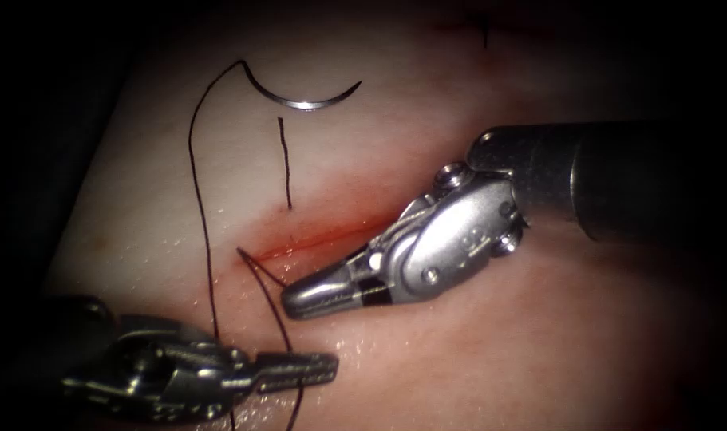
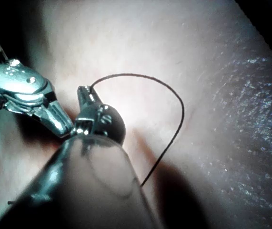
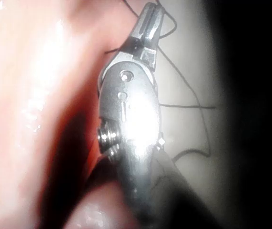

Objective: Wound Closure
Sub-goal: Grasp thread with right gripper to allow left needle holder to regrip further away from wound

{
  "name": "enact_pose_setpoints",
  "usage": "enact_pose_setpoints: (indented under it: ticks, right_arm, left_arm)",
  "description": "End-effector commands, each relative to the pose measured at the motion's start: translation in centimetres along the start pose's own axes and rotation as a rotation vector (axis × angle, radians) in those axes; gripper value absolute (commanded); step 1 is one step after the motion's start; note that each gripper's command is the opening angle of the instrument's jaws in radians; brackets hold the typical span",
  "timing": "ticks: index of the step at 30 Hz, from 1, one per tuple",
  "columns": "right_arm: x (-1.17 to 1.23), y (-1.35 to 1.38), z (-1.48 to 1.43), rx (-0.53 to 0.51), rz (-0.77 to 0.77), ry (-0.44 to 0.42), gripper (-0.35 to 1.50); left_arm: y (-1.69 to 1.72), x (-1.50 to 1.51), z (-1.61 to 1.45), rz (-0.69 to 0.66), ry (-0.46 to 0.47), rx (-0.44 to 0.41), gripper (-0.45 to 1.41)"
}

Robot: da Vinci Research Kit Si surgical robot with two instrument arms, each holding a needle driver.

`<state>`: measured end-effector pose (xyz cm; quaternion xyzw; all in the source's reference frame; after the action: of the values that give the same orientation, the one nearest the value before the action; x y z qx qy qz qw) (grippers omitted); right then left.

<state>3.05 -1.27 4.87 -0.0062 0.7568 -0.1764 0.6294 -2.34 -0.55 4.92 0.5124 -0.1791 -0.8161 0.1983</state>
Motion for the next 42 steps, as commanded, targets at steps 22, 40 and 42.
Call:
enact_pose_setpoints:
  ticks: [22, 40, 42]
  right_arm:
    - [-0.07, -0.12, 0.44, -0.097, 0.003, 0.062, 1.16]
    - [-0.37, -0.01, 0.05, -0.026, -0.003, 0.014, -0.35]
    - [-0.38, 0.03, -0.04, -0.04, -0.004, 0.014, -0.35]
  left_arm:
    - [-0.04, 0.01, 0.07, 0.003, 0.008, 0.006, -0.45]
    - [0.05, 0.03, 0.08, -0.03, 0.007, 0.112, 0.95]
    - [0.05, 0.03, 0.08, -0.03, 0.016, 0.115, 0.96]
